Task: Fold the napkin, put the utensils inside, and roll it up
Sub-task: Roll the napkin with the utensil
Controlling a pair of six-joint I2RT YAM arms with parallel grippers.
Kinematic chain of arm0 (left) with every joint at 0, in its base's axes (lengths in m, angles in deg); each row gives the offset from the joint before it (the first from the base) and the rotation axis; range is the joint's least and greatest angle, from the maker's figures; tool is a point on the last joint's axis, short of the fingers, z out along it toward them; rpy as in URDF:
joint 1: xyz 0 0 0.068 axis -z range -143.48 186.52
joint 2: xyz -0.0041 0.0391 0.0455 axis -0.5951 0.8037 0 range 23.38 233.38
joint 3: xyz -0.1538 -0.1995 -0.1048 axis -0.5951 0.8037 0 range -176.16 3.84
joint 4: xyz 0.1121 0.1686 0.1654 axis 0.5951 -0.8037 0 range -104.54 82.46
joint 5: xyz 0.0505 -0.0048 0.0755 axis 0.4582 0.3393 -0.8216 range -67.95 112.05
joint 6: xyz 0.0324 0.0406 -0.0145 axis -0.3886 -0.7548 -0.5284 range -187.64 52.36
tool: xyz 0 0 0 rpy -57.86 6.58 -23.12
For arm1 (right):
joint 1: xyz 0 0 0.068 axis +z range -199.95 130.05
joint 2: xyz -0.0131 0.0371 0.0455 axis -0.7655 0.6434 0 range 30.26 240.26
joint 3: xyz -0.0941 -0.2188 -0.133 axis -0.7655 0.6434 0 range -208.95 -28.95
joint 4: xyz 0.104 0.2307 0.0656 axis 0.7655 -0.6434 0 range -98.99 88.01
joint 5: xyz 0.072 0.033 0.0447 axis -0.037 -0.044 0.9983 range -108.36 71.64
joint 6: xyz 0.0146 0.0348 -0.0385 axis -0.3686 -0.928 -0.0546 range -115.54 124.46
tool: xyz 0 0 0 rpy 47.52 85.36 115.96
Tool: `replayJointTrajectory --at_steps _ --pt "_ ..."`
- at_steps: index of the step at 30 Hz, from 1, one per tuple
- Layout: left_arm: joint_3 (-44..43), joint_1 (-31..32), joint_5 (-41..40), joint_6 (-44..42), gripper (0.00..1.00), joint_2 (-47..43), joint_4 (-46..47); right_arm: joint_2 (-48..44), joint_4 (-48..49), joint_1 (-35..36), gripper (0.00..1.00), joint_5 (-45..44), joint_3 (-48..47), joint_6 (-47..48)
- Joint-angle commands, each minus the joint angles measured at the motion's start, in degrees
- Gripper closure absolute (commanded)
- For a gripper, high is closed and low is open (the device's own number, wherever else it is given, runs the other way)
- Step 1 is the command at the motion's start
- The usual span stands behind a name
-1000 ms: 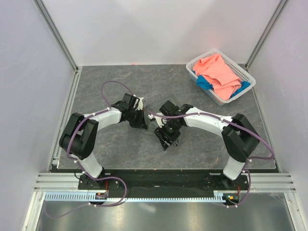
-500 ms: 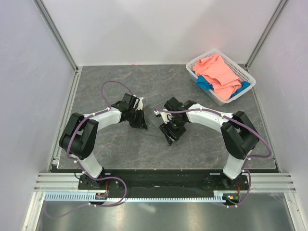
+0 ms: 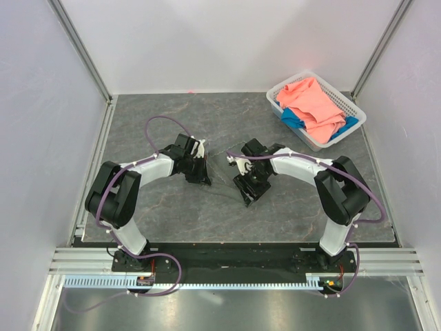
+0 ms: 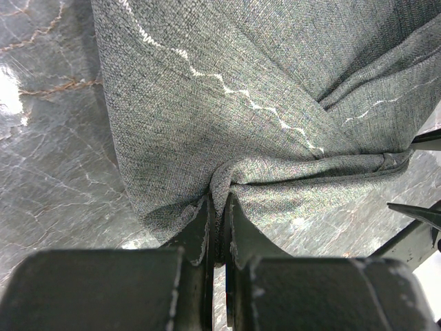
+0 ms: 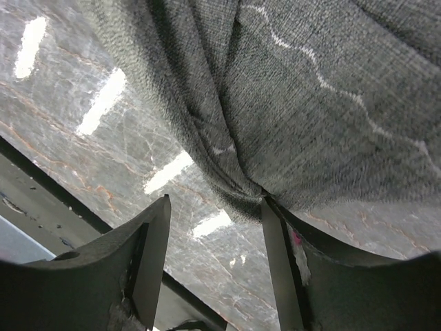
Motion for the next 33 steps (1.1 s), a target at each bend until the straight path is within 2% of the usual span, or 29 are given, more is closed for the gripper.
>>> replayJointTrajectory --at_steps 1,7,11,14,17,21,33 --pt "0.28 -0.23 -2.64 -2.64 0.98 3.10 -3.83 -4.88 -1.07 0.29 0.36 -2.78 -3.84 -0.58" --pt "-0.08 -0.32 -1.59 -2.02 0.98 3.54 -4.45 -10.78 0.85 7.14 0.35 -11.73 -9.92 -2.16" --pt "-0.08 -0.32 -1.33 -1.76 0.98 3.80 -4.63 -8.95 9.71 8.82 0.53 -10.53 -9.31 -5.85" --pt "-0.34 -0.32 -0.97 -1.58 0.98 4.07 -4.71 -5.00 12.89 8.91 0.62 -6.31 -10.53 -8.49" --pt "-0.43 -0.32 -0.89 -1.49 0.98 4.42 -4.72 -1.48 15.09 9.26 0.66 -3.24 -11.06 -9.72" --pt "-0.43 -0.32 -0.97 -1.49 0.98 4.59 -4.89 1.78 15.71 9.26 0.70 -3.40 -11.94 -9.99" --pt "-0.52 -0.23 -1.06 -1.49 0.98 4.68 -4.80 6.71 16.15 8.82 0.71 -8.23 -12.03 -8.41"
